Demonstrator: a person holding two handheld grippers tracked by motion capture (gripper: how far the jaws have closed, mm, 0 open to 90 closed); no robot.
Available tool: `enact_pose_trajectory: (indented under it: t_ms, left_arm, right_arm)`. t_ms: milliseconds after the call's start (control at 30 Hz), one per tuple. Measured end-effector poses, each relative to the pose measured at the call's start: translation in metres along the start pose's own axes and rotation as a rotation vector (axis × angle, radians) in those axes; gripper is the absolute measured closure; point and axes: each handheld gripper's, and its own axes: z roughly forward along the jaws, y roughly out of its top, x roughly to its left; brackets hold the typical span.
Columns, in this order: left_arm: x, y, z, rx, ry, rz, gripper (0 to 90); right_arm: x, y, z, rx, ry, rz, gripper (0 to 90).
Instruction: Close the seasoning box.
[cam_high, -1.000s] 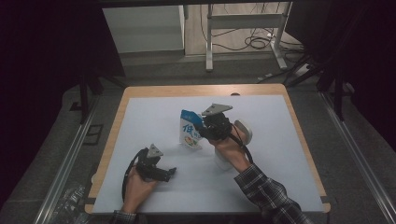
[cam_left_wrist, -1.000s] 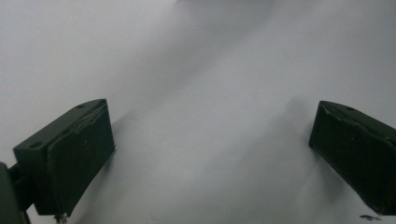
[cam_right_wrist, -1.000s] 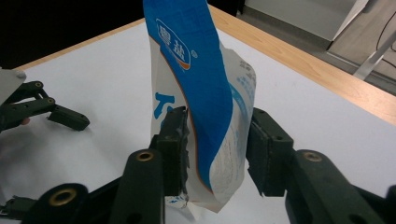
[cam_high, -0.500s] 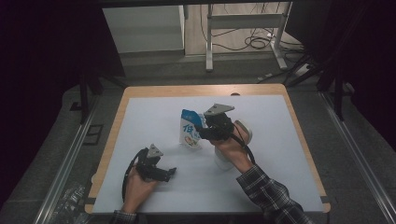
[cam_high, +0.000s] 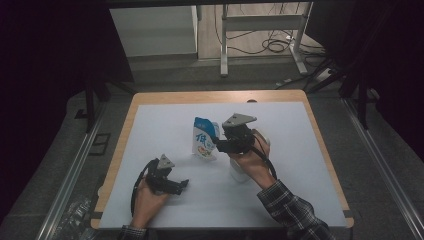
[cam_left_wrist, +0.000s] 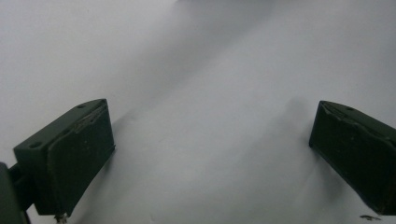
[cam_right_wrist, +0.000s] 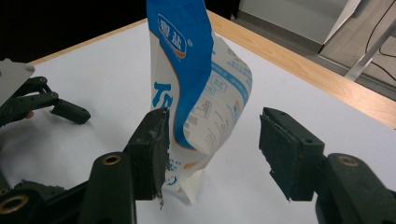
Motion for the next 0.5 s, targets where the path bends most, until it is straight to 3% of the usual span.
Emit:
enact_pose_trajectory:
  t_ms: [200, 500]
  left_arm:
    - [0.0, 0.0, 0.0, 0.001, -0.001, 0.0, 0.1]
    - [0.0, 0.0, 0.0, -0.001, 0.001, -0.001, 0.1]
  right_arm:
    - [0.001, -0.005, -0.012, -0.017, 0.014, 0.003, 48.3]
    - [0.001, -0.018, -0.033, -0.025, 0.053, 0.001, 71.2]
